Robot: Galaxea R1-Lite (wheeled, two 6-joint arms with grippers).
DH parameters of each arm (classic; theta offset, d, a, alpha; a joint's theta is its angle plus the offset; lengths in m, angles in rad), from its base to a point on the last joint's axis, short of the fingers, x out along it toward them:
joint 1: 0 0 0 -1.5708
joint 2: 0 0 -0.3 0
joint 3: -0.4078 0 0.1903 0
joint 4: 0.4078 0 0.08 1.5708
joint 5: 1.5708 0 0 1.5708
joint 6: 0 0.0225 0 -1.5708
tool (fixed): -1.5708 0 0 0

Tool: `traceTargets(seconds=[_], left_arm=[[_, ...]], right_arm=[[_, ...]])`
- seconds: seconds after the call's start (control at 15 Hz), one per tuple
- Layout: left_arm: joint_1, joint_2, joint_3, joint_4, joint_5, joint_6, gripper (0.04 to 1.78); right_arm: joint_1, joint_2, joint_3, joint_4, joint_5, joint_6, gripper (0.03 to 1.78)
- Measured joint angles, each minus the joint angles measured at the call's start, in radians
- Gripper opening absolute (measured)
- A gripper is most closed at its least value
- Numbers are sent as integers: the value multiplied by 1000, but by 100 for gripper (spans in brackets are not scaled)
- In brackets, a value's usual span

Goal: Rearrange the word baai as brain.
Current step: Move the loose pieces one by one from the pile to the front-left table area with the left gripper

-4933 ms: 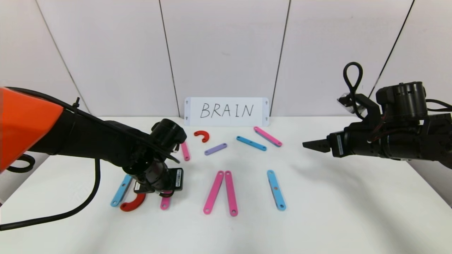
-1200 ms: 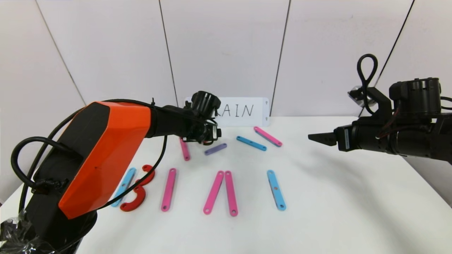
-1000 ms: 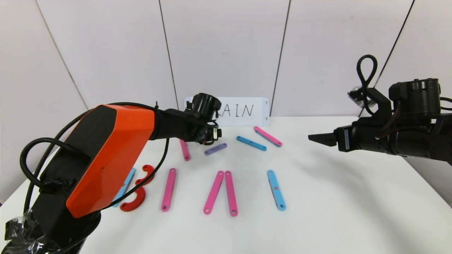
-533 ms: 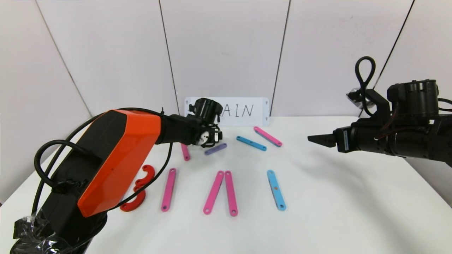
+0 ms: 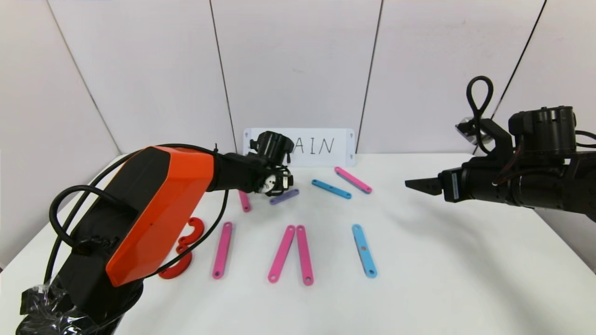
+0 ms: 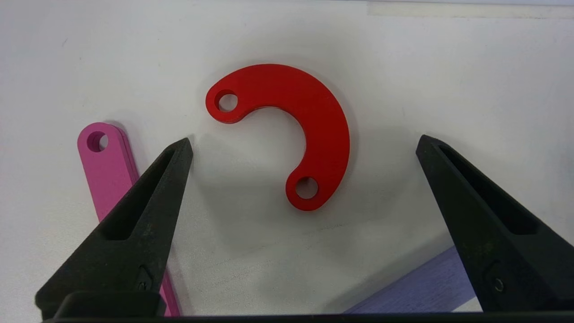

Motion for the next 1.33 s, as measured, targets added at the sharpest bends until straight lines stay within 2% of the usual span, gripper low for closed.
traceTargets(seconds=[0.2, 0.4, 0.53, 0.8, 0.93, 1.33], left_arm=[[0, 0, 0, 1, 0, 0, 173], [0, 0, 0, 1, 0, 0, 152], [0, 0, 0, 1, 0, 1, 126], [0, 2, 0, 0, 0, 1, 54], [0, 3, 0, -1, 0, 0, 32], [0, 2, 0, 0, 0, 19, 30]], right_arm=[[1, 0, 0, 0, 0, 0, 174], [3, 0, 2, 0, 0, 0, 174], [4, 0, 2, 0, 0, 0, 174], [10, 0, 6, -1, 0, 0, 174], [13, 0, 8, 0, 0, -1, 174], [14, 0, 9, 0, 0, -1, 174]])
